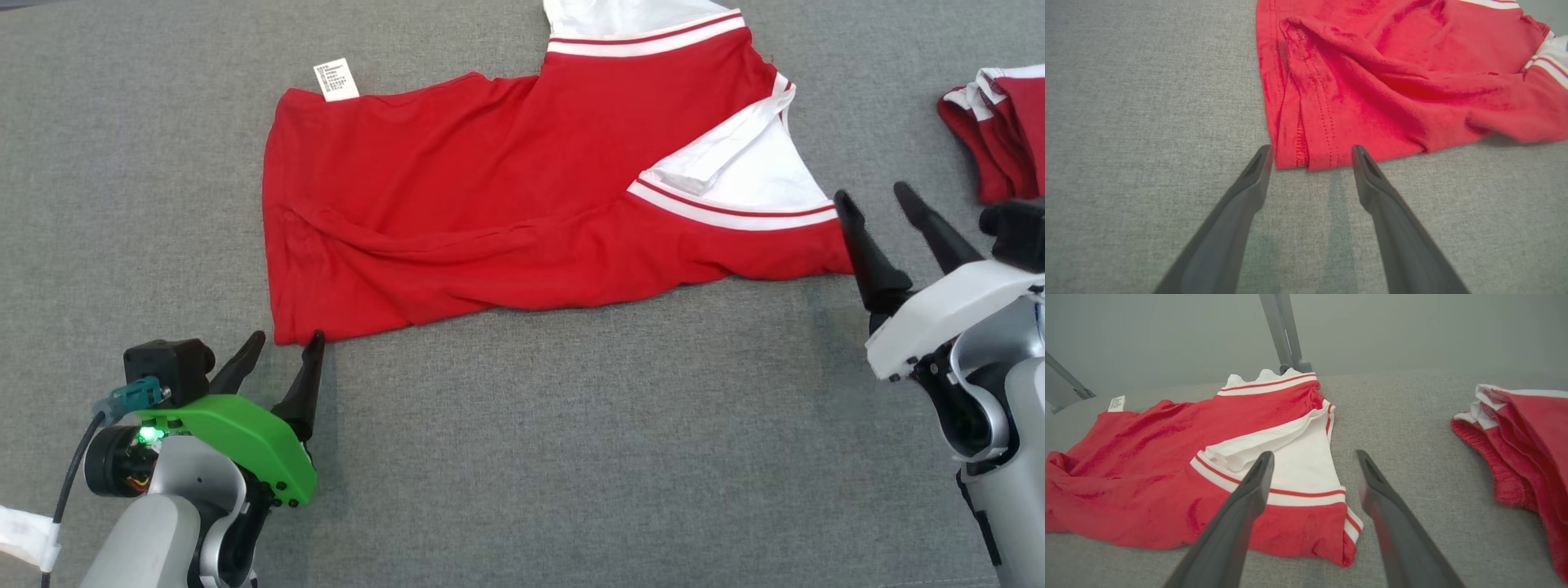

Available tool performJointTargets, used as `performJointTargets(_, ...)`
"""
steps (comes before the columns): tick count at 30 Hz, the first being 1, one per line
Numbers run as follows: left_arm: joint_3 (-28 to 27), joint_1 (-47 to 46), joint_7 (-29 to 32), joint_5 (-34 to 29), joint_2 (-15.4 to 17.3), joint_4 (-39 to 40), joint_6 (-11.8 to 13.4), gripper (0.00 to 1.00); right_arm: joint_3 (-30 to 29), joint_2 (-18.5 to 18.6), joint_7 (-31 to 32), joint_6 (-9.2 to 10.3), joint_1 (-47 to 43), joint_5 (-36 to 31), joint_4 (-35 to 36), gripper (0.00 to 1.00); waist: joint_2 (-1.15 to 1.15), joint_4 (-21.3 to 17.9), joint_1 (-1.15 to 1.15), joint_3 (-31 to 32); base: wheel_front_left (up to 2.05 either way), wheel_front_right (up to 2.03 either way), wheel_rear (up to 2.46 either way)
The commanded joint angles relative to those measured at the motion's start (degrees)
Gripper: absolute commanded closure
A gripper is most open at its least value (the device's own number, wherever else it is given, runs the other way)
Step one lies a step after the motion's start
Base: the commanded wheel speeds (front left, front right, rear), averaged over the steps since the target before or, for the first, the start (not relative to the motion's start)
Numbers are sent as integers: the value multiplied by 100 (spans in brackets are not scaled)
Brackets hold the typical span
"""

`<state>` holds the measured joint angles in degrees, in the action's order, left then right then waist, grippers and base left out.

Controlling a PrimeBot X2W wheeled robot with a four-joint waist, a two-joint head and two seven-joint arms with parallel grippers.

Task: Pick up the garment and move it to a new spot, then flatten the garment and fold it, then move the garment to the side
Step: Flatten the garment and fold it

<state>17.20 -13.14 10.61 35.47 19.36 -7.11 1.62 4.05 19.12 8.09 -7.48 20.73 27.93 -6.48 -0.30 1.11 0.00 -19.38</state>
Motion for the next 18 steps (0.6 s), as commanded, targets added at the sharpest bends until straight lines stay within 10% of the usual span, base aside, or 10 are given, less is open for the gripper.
performJointTargets(1,-27,46,36,33,22,50,42,0,-45,-38,166,-1,-113,-48,104,0,30,-16,0,-25,0,0,0)
performJointTargets(18,141,-827,355,380,-401,-1060,-151,0,-439,-159,1421,-1,137,-1012,-413,0,30,160,0,-229,0,0,0)
